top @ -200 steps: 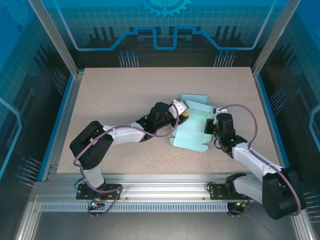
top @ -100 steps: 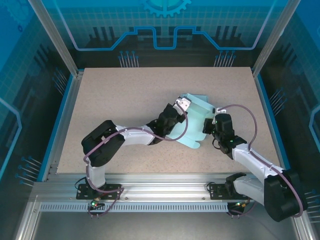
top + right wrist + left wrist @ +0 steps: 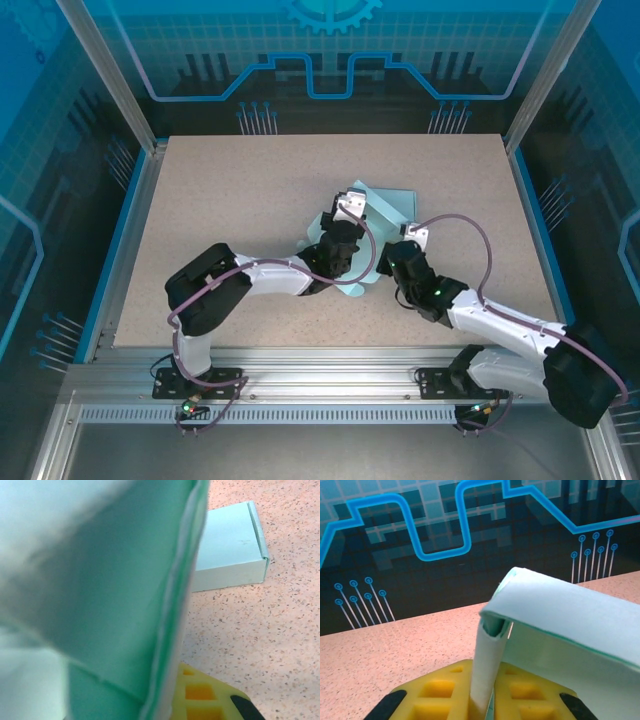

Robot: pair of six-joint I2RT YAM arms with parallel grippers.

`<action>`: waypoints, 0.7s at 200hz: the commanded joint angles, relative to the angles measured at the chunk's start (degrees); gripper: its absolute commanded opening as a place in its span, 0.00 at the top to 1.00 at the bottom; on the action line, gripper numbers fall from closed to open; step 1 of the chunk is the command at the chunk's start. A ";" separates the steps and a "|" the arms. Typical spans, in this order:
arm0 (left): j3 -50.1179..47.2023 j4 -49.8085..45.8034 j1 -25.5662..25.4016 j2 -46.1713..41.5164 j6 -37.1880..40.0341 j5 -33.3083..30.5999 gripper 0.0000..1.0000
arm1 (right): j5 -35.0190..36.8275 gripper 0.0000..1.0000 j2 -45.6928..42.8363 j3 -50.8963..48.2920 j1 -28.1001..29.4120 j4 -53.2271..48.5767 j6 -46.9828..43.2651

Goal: Fold the paper box

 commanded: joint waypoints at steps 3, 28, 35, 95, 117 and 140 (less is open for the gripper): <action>-1.93 10.53 2.38 -1.98 0.57 -5.83 0.81 | 4.02 1.00 1.21 1.52 3.68 -9.18 6.82; -6.85 9.88 2.13 -5.70 2.66 0.80 0.71 | 4.59 1.00 1.24 4.86 3.68 -16.91 8.76; -8.12 6.82 2.13 -7.57 1.00 2.55 0.67 | 4.45 1.00 1.14 5.91 3.74 -19.19 9.01; -12.24 -28.41 2.57 -27.53 -14.19 34.84 0.10 | 0.52 1.00 1.49 15.19 2.49 -37.47 9.79; -13.47 -35.98 2.57 -33.99 -17.32 44.87 0.01 | -3.54 1.00 2.91 18.16 0.77 -40.14 7.12; -14.95 -42.41 2.57 -41.22 -19.00 46.81 0.01 | -7.90 1.00 5.15 21.86 -1.35 -42.70 3.85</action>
